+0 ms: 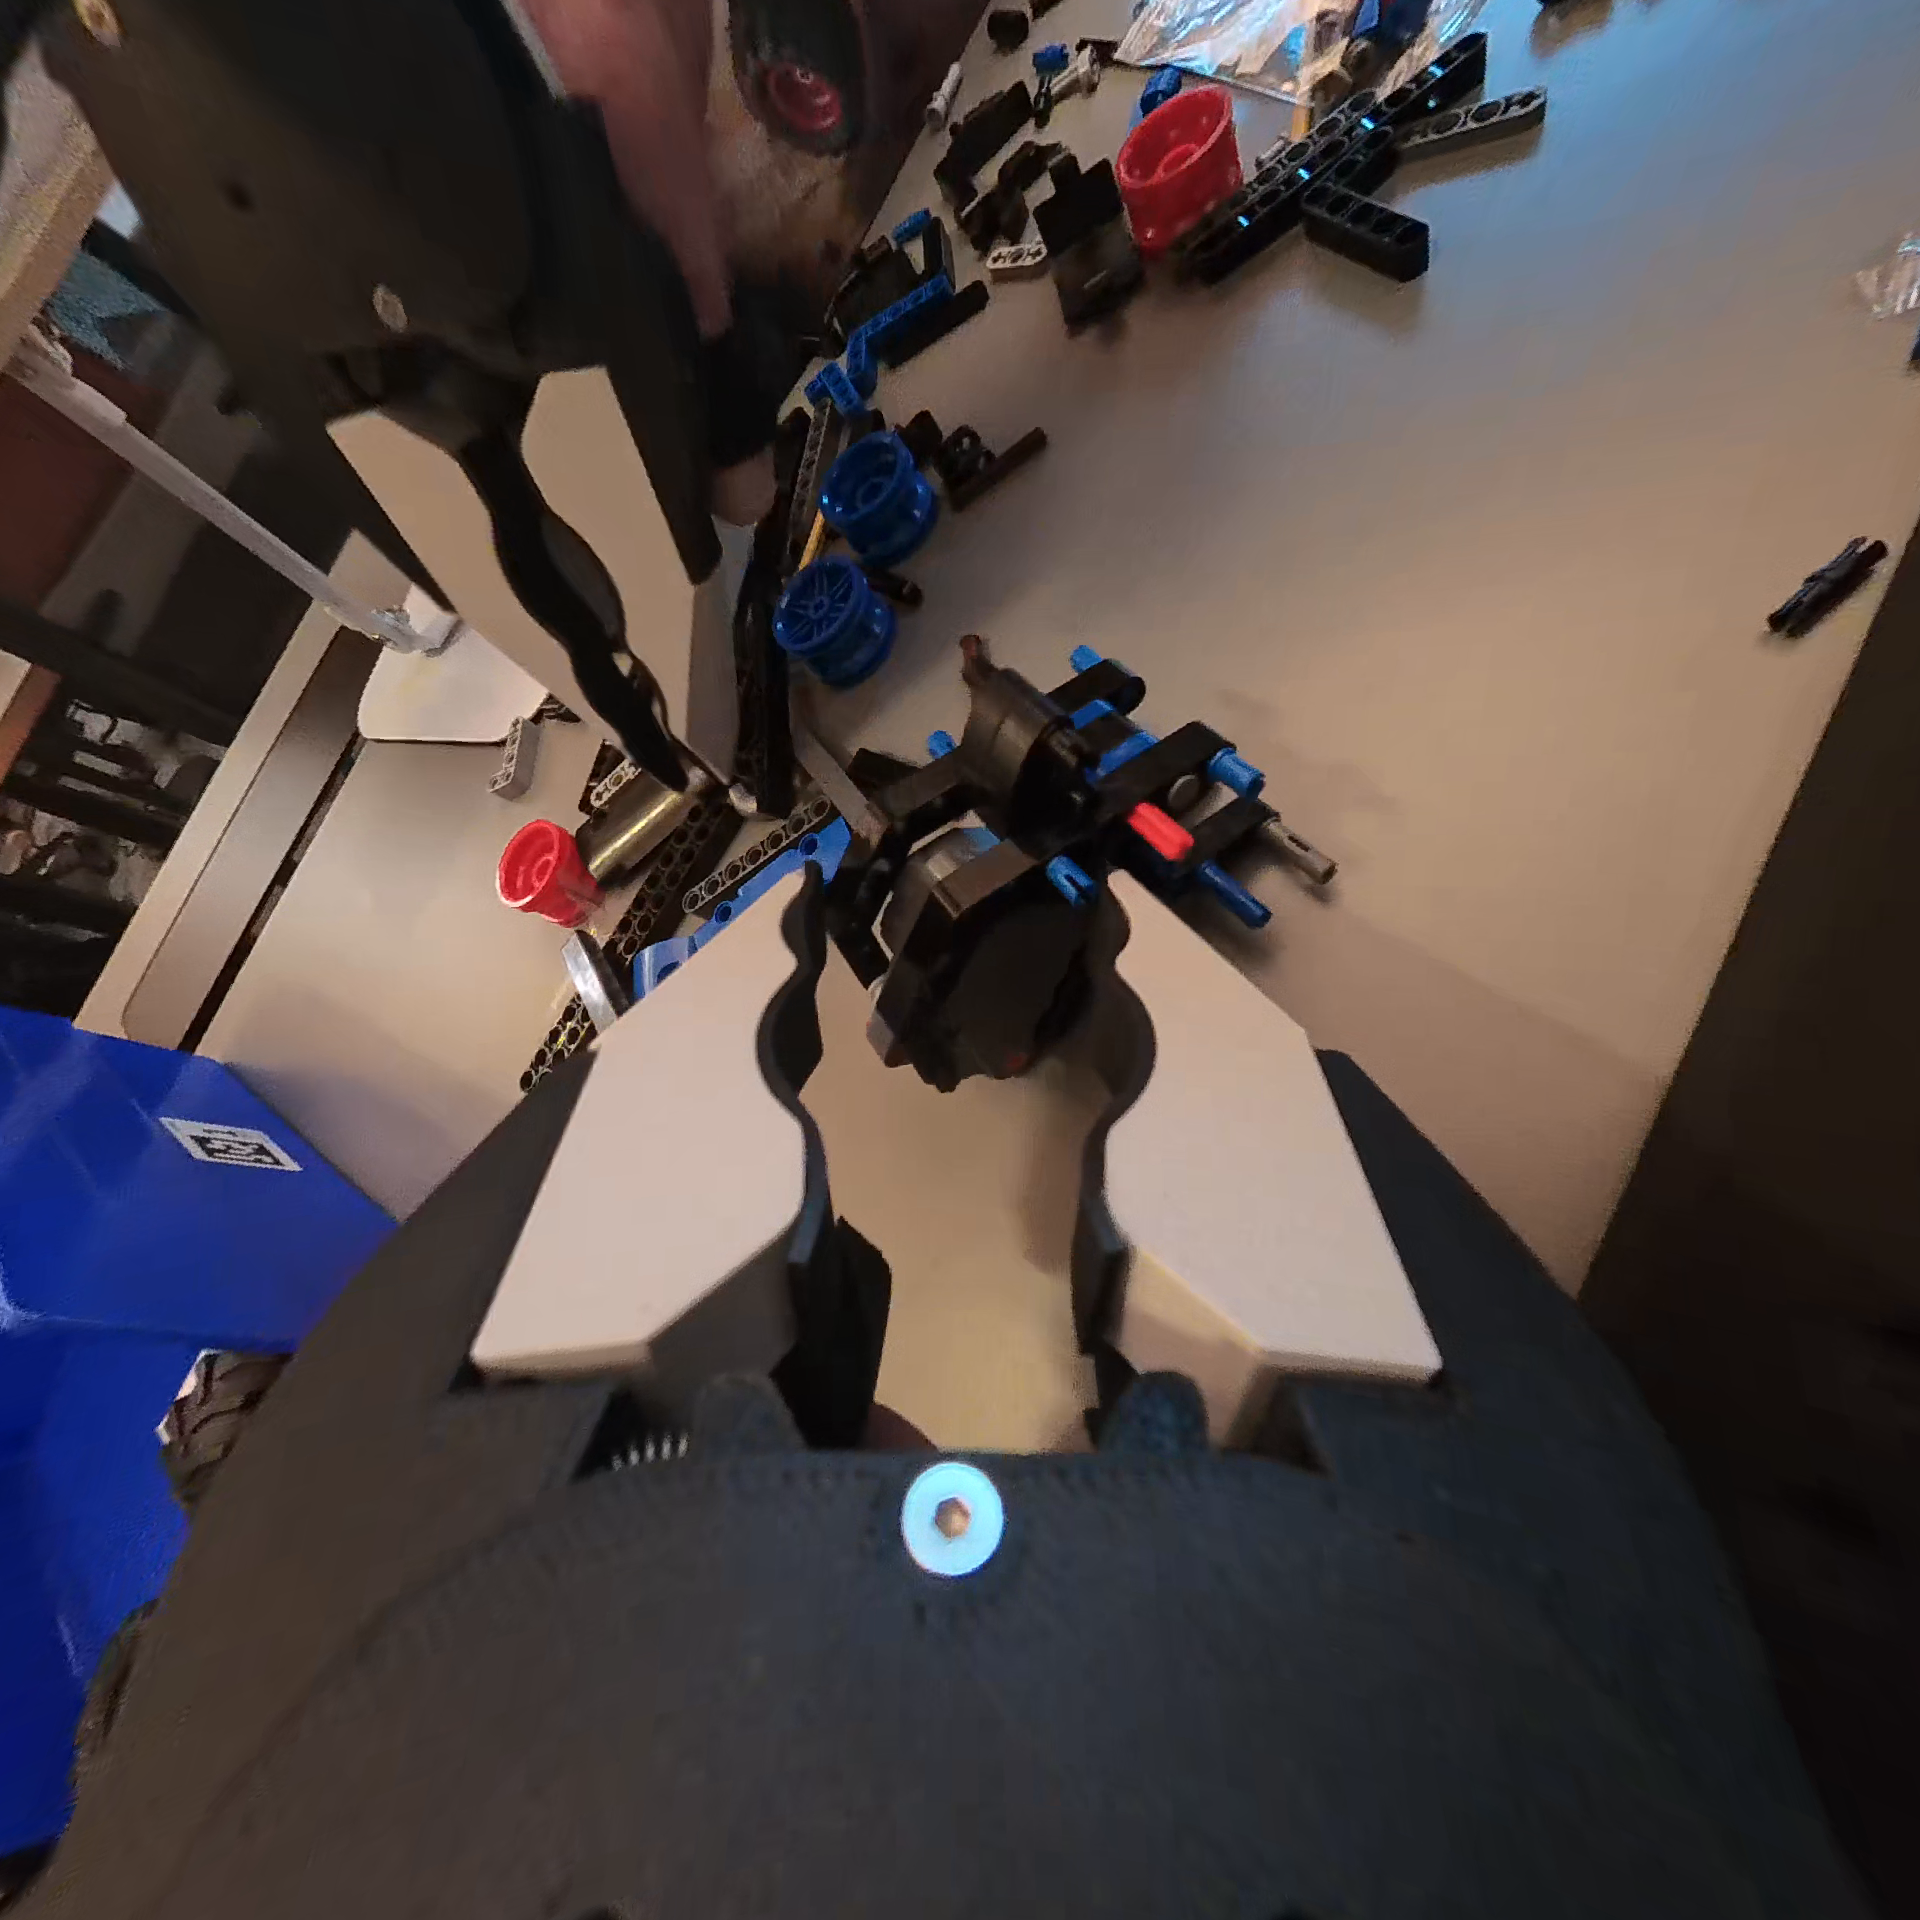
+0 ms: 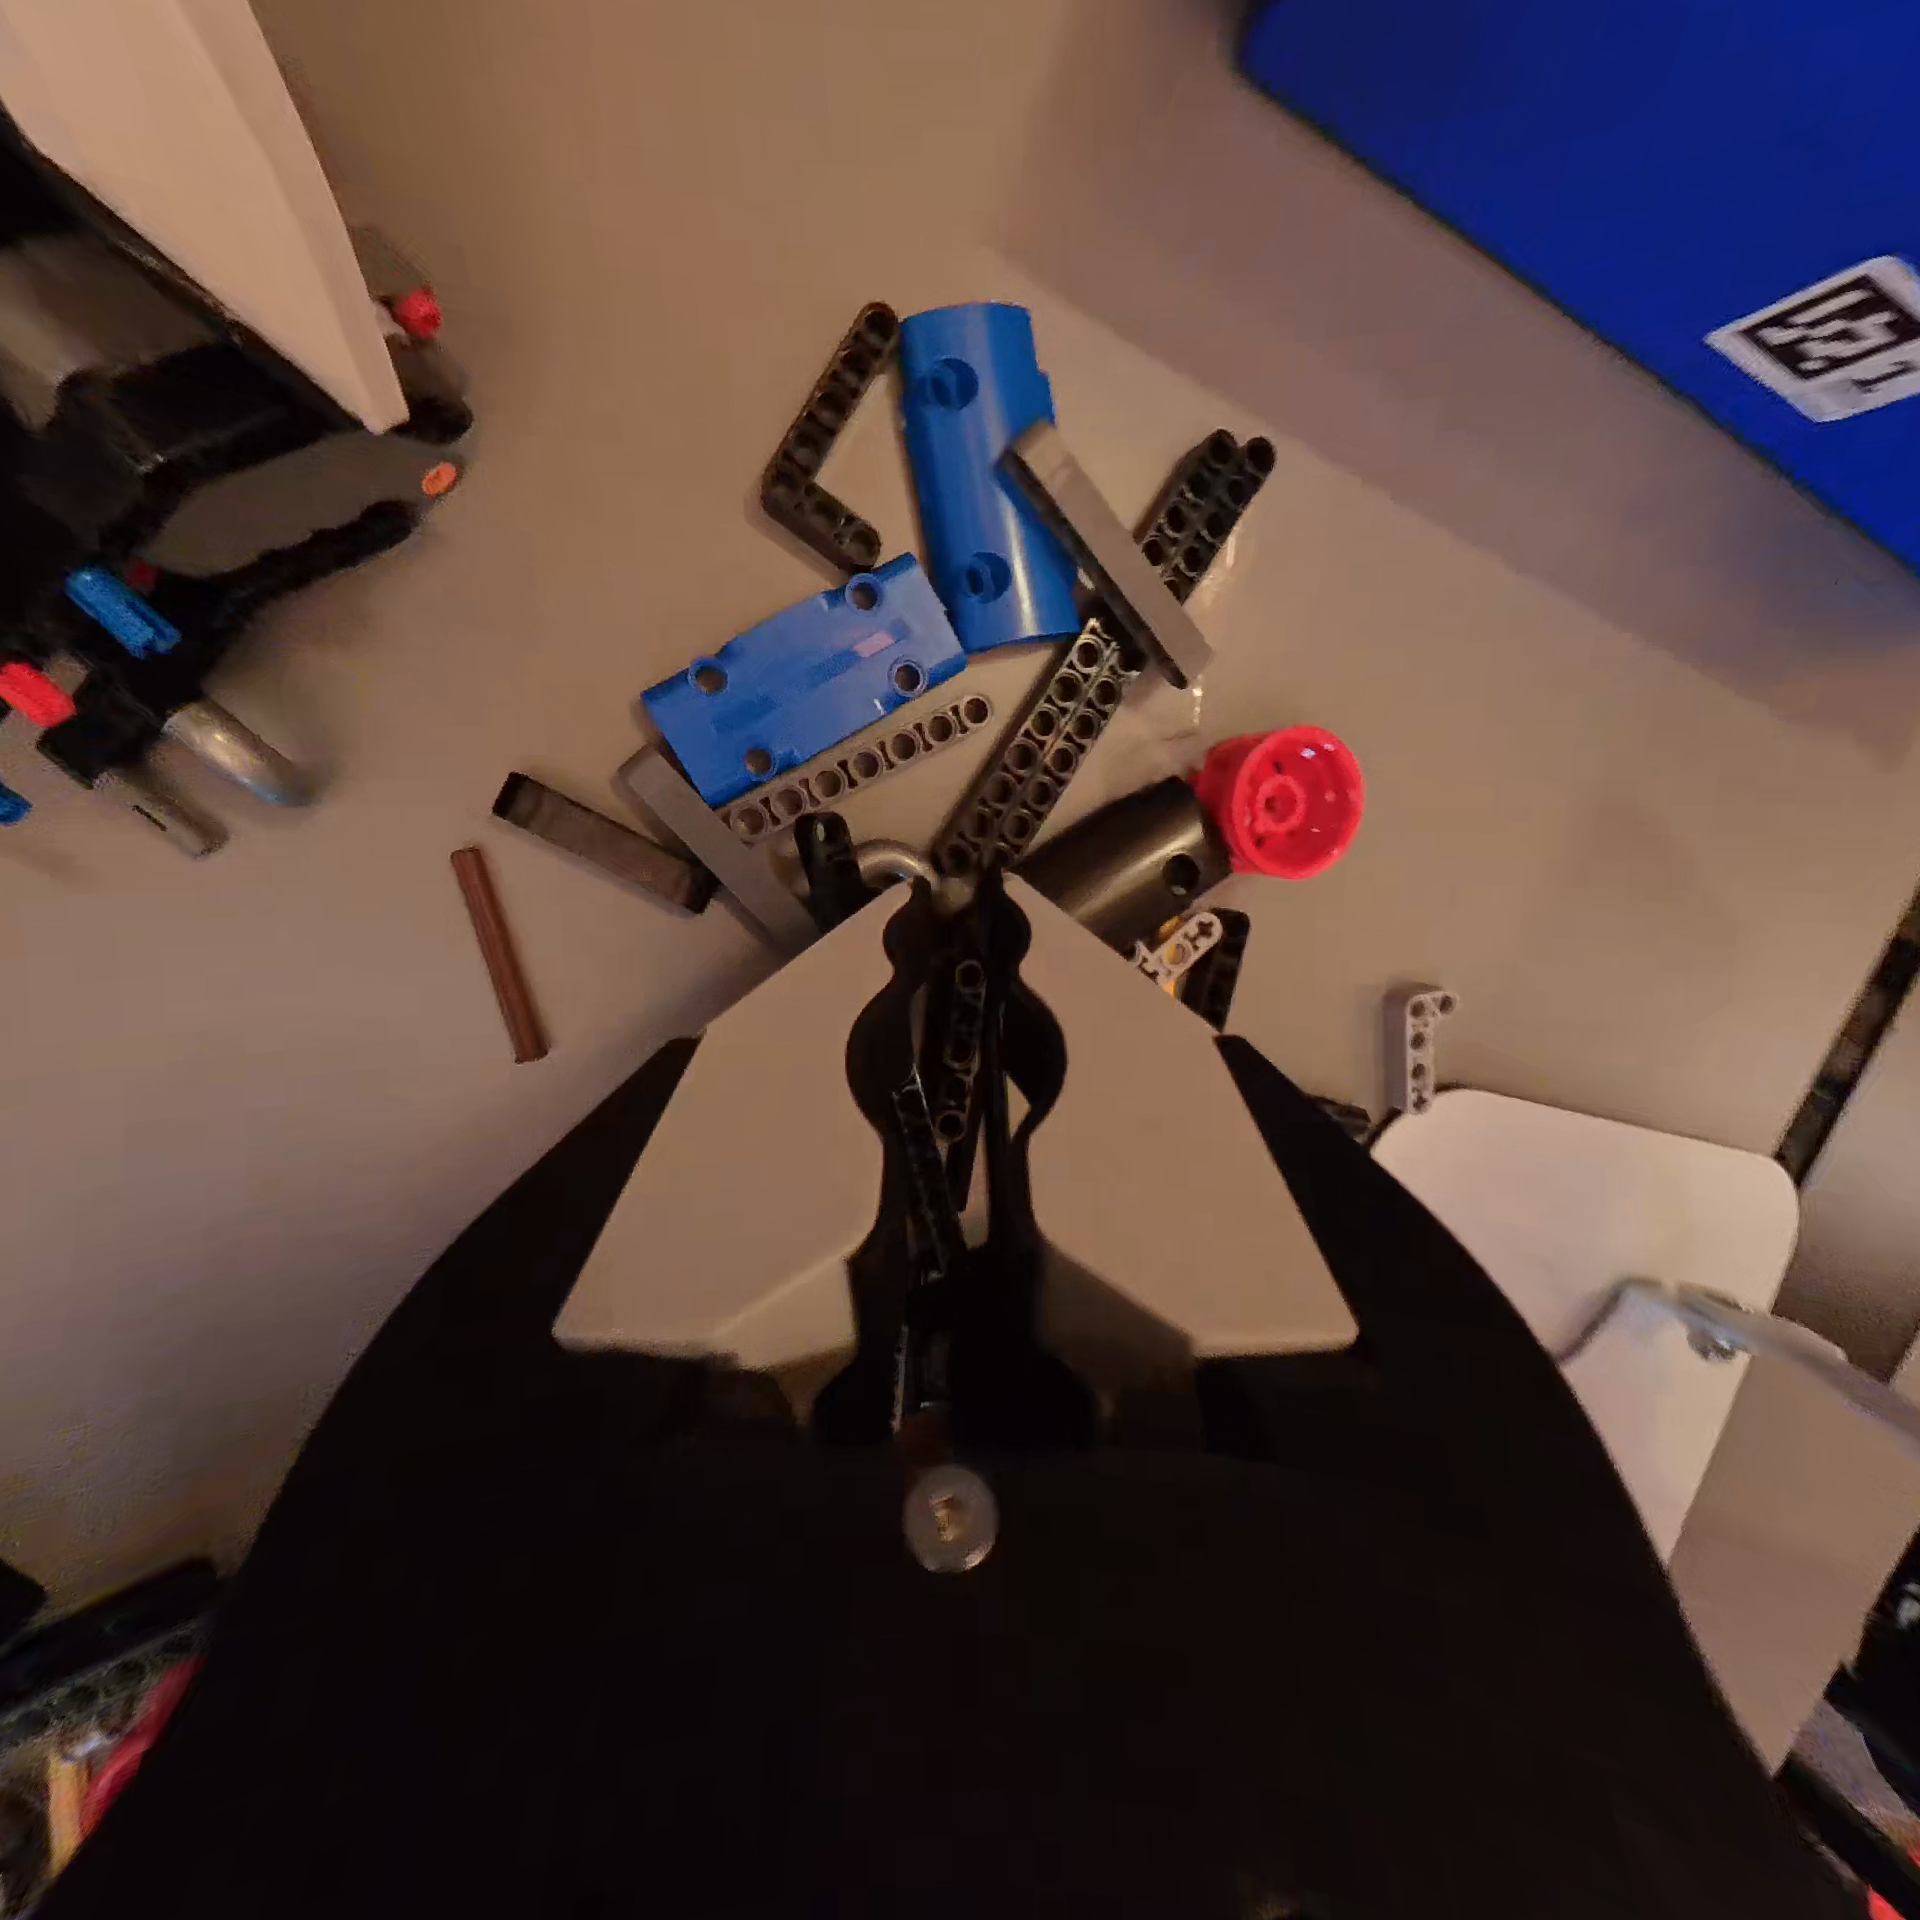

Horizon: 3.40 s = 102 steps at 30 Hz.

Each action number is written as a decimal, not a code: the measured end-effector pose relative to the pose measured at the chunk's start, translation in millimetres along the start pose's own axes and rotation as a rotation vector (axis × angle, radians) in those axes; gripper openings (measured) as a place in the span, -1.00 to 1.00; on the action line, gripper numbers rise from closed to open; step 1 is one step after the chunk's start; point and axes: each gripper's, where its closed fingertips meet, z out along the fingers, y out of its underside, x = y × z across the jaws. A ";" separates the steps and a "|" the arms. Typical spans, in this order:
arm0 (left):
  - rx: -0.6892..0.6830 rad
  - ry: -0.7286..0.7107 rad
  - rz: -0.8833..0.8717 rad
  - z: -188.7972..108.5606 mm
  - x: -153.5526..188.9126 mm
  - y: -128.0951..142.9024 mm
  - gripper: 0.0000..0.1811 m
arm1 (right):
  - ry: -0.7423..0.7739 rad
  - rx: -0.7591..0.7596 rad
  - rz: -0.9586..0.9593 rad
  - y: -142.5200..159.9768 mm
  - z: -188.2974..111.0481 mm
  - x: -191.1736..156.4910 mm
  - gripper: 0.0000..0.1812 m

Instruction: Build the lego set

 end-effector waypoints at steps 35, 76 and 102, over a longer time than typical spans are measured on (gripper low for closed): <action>-0.002 -0.022 -0.112 -8.6 -14.9 11.7 -0.31 | 0.075 0.129 0.121 3.8 -64.9 -10.2 -0.93; 0.508 0.495 -0.592 -7.7 39.7 -144.6 -0.94 | 0.886 0.058 0.234 47.2 -179.0 -141.7 -0.86; 0.537 0.441 -0.634 5.5 19.6 -139.1 -0.95 | 0.489 0.046 1.168 229.8 -118.3 -83.2 -0.76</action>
